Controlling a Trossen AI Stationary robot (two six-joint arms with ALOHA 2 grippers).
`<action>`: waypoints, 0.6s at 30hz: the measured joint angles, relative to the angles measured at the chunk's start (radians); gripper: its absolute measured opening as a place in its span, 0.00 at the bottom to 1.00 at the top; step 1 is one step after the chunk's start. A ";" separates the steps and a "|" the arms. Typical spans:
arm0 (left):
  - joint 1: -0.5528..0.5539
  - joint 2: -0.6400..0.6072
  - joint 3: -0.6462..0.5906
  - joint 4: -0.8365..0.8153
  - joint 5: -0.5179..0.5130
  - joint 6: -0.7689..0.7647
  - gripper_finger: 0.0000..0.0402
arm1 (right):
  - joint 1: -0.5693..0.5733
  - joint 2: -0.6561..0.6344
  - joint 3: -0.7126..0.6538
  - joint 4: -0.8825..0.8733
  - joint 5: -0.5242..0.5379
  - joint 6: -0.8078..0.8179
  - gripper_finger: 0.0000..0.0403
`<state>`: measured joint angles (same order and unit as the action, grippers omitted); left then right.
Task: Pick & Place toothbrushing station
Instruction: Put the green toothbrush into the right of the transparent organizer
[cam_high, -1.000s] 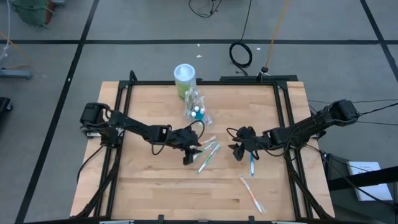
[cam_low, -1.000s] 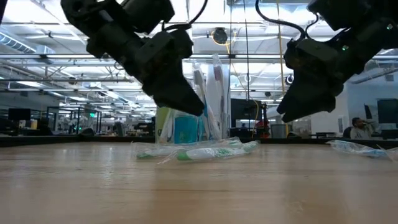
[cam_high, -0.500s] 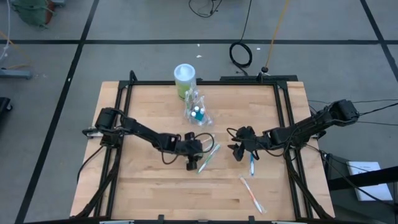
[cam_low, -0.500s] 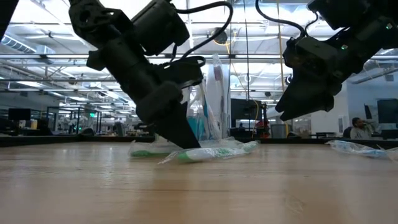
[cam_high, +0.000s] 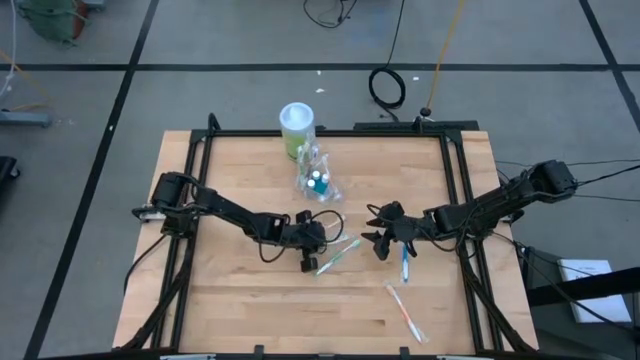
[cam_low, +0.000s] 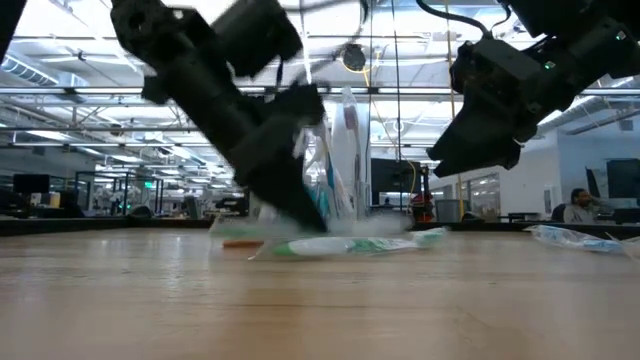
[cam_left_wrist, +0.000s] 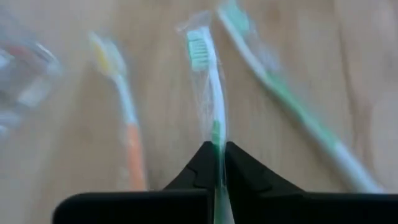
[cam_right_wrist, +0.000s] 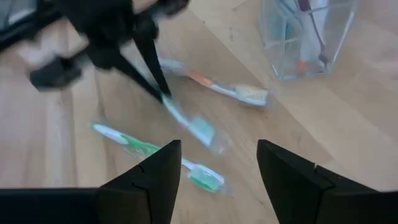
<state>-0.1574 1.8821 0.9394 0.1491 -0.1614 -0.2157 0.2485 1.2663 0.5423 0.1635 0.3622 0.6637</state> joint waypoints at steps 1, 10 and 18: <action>0.000 -0.020 0.000 0.002 -0.025 0.000 0.03 | 0.000 0.000 0.000 -0.003 0.000 -0.023 0.50; -0.002 -0.220 0.002 0.130 -0.181 0.013 0.08 | -0.001 0.066 0.000 0.301 0.004 -0.373 0.50; -0.005 -0.261 0.003 0.296 -0.180 0.126 0.09 | -0.043 0.220 0.001 0.880 0.004 -0.572 0.46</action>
<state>-0.1622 1.6210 0.9424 0.4452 -0.3413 -0.0898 0.2060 1.4866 0.5429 1.0438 0.3664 0.0919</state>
